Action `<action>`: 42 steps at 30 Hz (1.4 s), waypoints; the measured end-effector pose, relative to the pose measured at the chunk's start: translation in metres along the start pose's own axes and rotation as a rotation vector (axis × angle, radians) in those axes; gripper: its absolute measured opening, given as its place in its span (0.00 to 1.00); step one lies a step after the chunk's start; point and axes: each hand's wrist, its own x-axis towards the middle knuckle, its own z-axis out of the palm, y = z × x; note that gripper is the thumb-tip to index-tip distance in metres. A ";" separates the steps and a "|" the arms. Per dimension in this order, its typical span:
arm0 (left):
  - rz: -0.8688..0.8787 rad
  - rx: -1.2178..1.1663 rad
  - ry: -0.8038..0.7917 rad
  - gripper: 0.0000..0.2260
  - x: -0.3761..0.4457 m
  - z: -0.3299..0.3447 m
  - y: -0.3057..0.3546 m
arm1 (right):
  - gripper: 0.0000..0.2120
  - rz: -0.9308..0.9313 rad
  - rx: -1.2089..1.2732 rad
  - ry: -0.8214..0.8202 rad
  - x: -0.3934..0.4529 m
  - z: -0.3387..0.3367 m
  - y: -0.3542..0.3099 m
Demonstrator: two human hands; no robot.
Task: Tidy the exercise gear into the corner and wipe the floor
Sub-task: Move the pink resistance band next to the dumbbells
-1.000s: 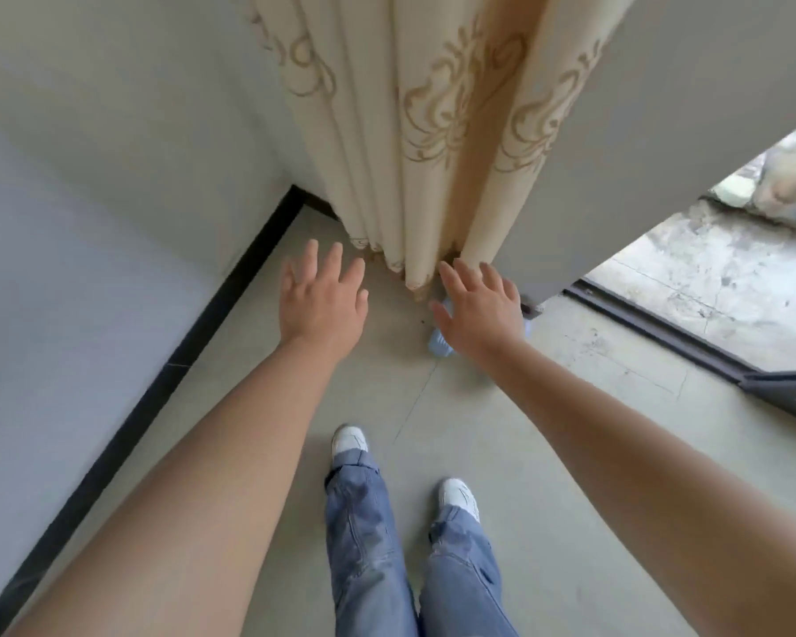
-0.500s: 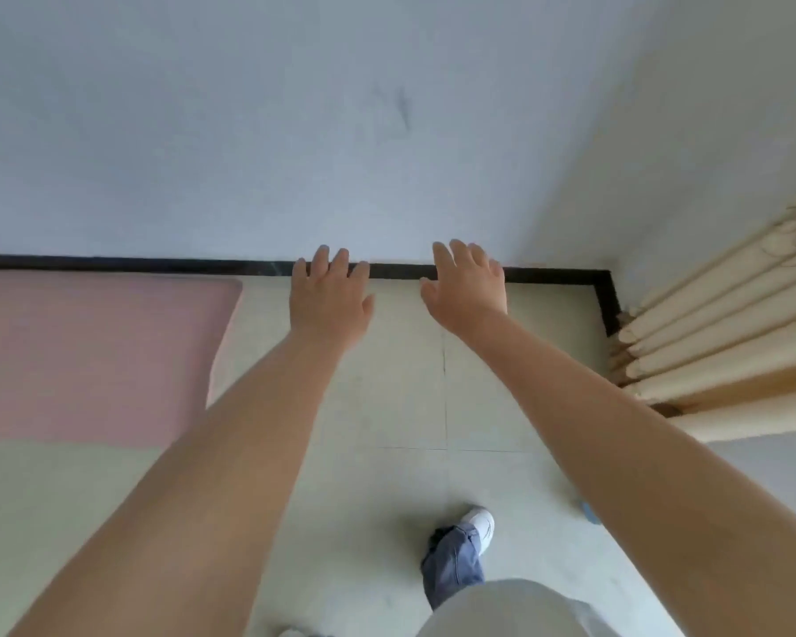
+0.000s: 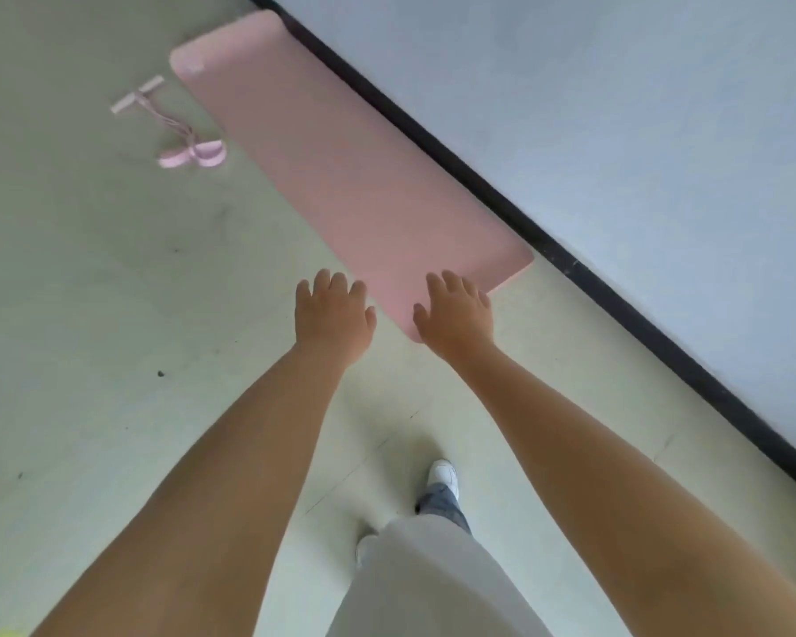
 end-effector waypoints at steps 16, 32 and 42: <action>-0.409 -0.148 -0.172 0.18 0.234 -0.021 -0.327 | 0.19 -0.338 -0.093 -0.246 0.331 0.034 -0.304; -0.452 -0.210 -0.224 0.17 0.513 -0.076 -0.629 | 0.20 -0.325 -0.119 -0.247 0.667 0.005 -0.563; -0.392 -0.115 -0.272 0.17 0.689 -0.115 -0.803 | 0.20 -0.211 -0.071 -0.304 0.856 0.005 -0.685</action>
